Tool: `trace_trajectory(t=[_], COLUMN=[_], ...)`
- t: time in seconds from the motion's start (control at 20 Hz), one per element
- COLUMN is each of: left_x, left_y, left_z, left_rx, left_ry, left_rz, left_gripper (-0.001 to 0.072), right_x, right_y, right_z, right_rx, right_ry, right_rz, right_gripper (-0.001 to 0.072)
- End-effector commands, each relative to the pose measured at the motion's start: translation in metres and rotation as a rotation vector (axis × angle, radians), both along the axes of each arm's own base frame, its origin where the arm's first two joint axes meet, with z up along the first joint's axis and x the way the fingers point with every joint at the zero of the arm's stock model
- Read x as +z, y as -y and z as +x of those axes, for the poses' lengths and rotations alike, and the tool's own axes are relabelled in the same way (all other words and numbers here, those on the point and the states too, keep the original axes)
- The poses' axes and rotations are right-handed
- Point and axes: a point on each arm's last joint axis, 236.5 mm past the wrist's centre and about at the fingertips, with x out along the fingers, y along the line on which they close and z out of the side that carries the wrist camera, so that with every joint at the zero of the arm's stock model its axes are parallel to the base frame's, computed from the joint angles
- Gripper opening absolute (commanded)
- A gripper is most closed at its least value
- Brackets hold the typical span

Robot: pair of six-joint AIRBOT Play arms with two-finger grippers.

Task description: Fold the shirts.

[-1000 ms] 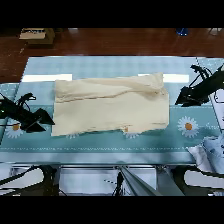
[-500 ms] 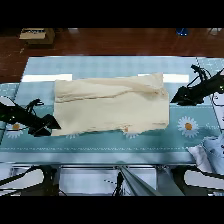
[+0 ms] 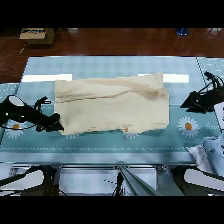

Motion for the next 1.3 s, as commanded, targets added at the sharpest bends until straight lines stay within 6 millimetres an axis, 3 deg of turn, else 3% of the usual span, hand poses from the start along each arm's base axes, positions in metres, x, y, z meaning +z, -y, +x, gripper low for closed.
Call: trace_trajectory(t=[0.0, 0.15, 0.25, 0.6, 0.7, 0.85, 0.95, 1.1, 1.25], left_x=[0.001, 0.001, 0.001, 0.001, 0.001, 0.001, 0.001, 0.009, 0.067], left_y=[0.002, 0.002, 0.002, 0.003, 0.003, 0.003, 0.002, 0.003, 0.024], left_z=[0.001, 0.0, -0.001, -0.001, -0.001, -0.001, -0.001, 0.004, 0.039], left_rx=[-0.006, -0.007, -0.009, -0.009, -0.009, -0.013, -0.021, -0.023, -0.055], left_ry=[0.005, 0.002, -0.001, -0.002, -0.002, 0.003, 0.008, 0.031, 0.221], left_rz=[-0.005, -0.007, -0.008, -0.009, -0.009, -0.009, -0.01, -0.016, -0.121], left_gripper=[0.0018, 0.0018, 0.0018, 0.0018, 0.0018, 0.0018, 0.0018, 0.0018, 0.0018], right_x=[-0.017, -0.035, -0.04, -0.068, -0.073, -0.074, -0.067, -0.03, 0.032], right_y=[-0.005, -0.038, -0.057, -0.075, -0.075, -0.079, -0.09, -0.114, -0.121], right_z=[-0.027, -0.045, -0.047, -0.067, -0.063, -0.046, -0.033, -0.027, -0.012], right_rx=[-0.058, -0.099, -0.124, -0.223, -0.261, -0.282, -0.297, -0.161, 0.033], right_ry=[0.002, 0.0, 0.045, 0.025, 0.039, 0.097, 0.136, 0.204, 0.314], right_rz=[0.058, 0.161, 0.226, 0.249, 0.251, 0.238, 0.272, 0.403, 0.485], right_gripper=[0.0468, 0.0484, 0.0501, 0.0496, 0.0444, 0.023, 0.0068, 0.0044, 0.0044])
